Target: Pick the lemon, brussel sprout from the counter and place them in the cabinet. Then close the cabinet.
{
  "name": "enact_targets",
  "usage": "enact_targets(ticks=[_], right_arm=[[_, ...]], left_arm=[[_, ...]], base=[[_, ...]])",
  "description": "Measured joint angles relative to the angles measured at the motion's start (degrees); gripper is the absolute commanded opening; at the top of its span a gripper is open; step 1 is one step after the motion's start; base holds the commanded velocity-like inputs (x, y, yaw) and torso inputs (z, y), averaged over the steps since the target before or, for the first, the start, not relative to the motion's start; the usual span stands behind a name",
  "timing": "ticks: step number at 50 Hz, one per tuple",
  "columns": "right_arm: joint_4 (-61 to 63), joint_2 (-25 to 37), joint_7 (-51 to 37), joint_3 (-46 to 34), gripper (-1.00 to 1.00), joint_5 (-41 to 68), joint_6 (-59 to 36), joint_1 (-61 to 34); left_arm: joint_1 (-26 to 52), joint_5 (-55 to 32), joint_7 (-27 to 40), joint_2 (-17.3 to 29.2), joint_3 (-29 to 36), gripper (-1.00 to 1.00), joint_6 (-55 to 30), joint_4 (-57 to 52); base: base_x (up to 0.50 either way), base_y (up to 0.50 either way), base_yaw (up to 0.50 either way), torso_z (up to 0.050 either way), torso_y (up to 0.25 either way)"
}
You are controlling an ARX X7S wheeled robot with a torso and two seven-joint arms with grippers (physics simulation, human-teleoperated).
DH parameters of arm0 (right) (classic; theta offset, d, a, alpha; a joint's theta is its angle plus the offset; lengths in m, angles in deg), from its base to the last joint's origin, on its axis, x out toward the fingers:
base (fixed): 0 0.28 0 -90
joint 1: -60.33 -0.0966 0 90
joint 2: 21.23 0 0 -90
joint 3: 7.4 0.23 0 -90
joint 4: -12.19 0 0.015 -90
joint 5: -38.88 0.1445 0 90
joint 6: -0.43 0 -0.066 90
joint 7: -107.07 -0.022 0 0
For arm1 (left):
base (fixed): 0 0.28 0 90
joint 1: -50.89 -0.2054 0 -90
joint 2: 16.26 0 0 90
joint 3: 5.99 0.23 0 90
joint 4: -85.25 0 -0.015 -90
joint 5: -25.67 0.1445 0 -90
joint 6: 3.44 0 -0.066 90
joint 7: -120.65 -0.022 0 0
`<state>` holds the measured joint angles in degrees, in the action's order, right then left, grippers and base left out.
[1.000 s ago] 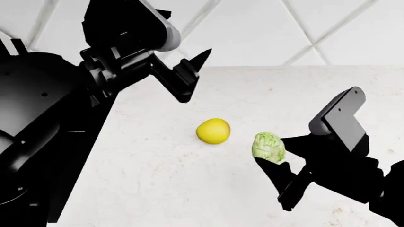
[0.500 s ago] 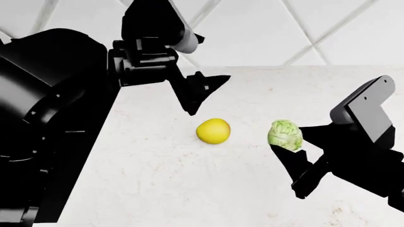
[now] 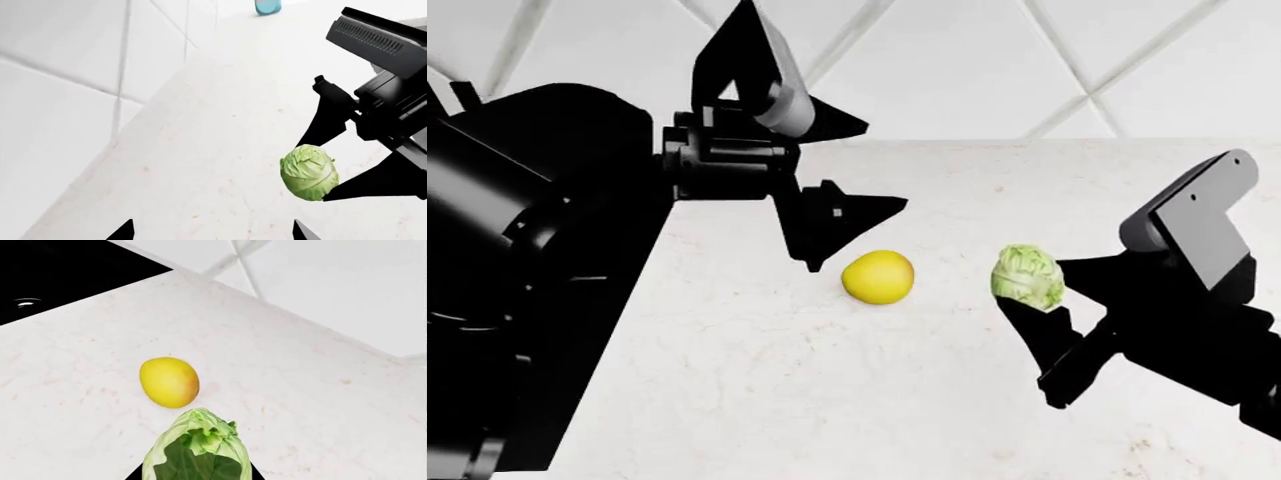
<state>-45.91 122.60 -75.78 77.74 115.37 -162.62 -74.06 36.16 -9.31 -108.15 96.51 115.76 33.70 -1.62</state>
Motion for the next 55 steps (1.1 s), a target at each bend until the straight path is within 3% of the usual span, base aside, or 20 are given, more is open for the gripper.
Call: enact_targets(ticks=[22, 55], right_arm=[[-0.17, 0.07, -0.78, -0.85, -1.0, 0.29, 0.21, -0.81], [-0.52, 0.59, -1.55, -1.4, -1.0, 0.66, 1.1, -1.24]], left_arm=[[-4.15, 0.54, 1.55, -0.87, 0.49, 1.0, 3.03, 1.36], [-5.63, 0.56, 0.99, 0.75, 6.33, 1.0, -2.22, -1.13]], base=[[0.0, 0.0, 0.0, 0.0, 0.0], [0.0, 0.0, 0.0, 0.0, 0.0]])
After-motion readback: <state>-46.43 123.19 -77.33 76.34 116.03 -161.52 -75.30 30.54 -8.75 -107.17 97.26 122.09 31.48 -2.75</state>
